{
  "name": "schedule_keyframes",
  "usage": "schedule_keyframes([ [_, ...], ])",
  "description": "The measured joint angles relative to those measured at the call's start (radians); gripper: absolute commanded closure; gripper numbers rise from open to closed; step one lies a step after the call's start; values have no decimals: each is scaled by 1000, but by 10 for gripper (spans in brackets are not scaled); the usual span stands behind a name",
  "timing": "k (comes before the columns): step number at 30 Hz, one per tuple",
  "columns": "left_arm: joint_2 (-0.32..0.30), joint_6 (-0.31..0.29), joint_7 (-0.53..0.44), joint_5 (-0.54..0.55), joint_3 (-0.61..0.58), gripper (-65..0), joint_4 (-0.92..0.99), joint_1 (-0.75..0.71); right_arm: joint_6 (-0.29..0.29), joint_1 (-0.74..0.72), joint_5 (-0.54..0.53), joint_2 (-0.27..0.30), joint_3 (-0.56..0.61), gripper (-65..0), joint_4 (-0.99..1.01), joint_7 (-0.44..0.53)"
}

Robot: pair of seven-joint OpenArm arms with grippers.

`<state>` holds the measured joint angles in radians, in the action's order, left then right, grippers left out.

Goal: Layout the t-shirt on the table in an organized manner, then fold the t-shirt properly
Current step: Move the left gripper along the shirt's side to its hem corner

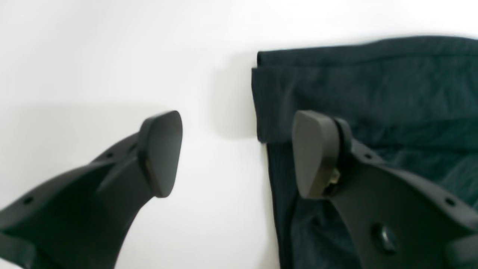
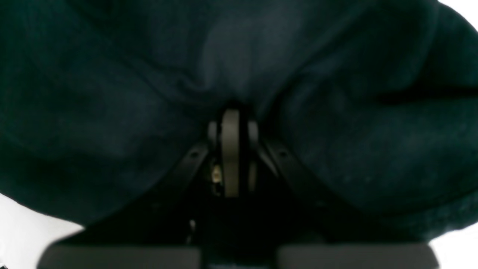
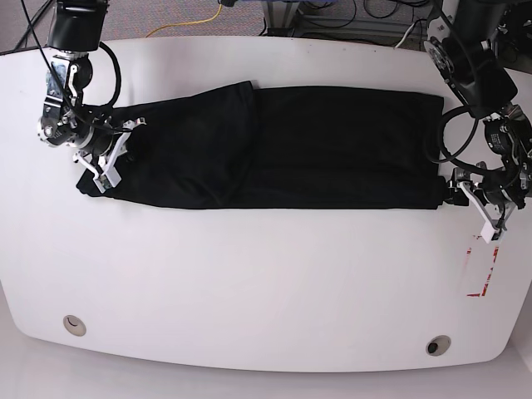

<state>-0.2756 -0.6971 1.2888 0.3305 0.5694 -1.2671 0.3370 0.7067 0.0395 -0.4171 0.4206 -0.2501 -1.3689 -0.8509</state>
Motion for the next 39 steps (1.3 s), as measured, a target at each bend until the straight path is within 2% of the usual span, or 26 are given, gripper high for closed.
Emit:
schedule_keyframes([
  [11,3,0,-49,-4,-81,-433,106,16,-3,-2,3,-6,0,-29,-1,5],
  [18,1,0,-50,0,-86,-429,106,23,-3,-2,3,-6,0,-29,-1,5],
  [23,2,0,-49,0,-86,-379,106,23,-3,-2,3,-6,0,-29,-1,6],
  [39,23,0,-49,-5,-88,-378,106,16,-3,-2,3,-6,0,-29,-1,6],
])
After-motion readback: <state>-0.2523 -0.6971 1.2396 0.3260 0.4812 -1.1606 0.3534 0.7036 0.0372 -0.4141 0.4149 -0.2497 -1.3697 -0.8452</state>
